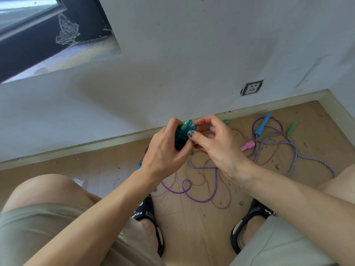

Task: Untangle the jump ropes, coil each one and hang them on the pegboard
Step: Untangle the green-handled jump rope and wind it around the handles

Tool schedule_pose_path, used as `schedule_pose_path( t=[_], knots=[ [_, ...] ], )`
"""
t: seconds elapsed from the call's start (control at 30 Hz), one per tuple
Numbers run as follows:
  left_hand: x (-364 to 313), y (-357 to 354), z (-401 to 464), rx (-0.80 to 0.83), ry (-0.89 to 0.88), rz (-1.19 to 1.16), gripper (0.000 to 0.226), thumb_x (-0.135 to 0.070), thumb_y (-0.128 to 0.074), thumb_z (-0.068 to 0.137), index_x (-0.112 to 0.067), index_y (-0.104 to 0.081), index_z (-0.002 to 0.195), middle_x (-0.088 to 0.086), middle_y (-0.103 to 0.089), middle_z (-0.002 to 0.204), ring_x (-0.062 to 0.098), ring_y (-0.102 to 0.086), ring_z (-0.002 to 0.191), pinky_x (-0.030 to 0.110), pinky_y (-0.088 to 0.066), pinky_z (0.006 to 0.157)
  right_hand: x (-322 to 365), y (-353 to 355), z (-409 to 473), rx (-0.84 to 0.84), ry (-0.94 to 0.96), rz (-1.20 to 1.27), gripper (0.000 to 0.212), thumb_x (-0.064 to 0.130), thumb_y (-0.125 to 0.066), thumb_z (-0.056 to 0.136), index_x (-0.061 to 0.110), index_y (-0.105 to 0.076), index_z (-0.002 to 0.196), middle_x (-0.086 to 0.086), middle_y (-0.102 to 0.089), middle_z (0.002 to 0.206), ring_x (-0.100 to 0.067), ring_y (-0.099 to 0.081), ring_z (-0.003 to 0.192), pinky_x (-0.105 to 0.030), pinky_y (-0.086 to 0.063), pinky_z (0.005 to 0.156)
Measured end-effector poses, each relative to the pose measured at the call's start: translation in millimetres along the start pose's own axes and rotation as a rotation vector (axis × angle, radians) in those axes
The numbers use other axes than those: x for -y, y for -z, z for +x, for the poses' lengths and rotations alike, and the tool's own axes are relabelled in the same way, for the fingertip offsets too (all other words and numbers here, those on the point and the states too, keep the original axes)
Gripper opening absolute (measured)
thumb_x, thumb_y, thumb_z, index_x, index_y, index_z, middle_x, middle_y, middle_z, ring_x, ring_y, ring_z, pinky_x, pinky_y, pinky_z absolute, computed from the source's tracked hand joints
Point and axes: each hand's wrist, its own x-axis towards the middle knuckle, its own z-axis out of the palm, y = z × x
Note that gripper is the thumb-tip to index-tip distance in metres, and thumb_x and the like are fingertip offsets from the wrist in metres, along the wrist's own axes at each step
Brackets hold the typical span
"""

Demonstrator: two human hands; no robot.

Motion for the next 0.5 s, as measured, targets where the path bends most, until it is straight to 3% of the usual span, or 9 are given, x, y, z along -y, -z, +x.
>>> schedule_pose_path(
  t=[0.17,0.27,0.5],
  knots=[
    [1.3,2.5,-2.2,0.01,-0.026,0.017,0.025,-0.031,-0.064,0.086,-0.014,-0.047,0.093,-0.005,-0.054,0.069,0.017,-0.051,0.06,0.035,-0.042,0.054,0.6,-0.4,3.7,0.073,0.013,-0.057,0.019,0.007,-0.069,0.09,0.022,-0.066,0.1,-0.012,-0.068,0.091,-0.028,-0.071,0.09,-0.047,-0.06,0.082],
    [1.7,4.6,-1.9,0.002,-0.034,0.025,0.025,-0.028,-0.065,0.086,-0.013,-0.047,0.093,-0.003,-0.054,0.069,0.018,-0.051,0.06,0.037,-0.043,0.054,1.0,0.7,6.1,0.092,0.021,-0.075,0.017,0.01,-0.07,0.089,0.025,-0.067,0.096,-0.003,-0.067,0.082,-0.023,-0.069,0.085,-0.046,-0.061,0.081],
    [2.6,9.7,0.5,0.003,-0.048,0.054,0.03,-0.034,-0.067,0.085,-0.012,-0.048,0.093,-0.002,-0.054,0.066,0.019,-0.05,0.058,0.036,-0.042,0.053,4.8,2.6,2.6,0.113,0.068,-0.113,0.013,0.008,-0.068,0.091,0.013,-0.066,0.103,-0.018,-0.068,0.095,-0.033,-0.069,0.093,-0.042,-0.062,0.078]
  ],
)
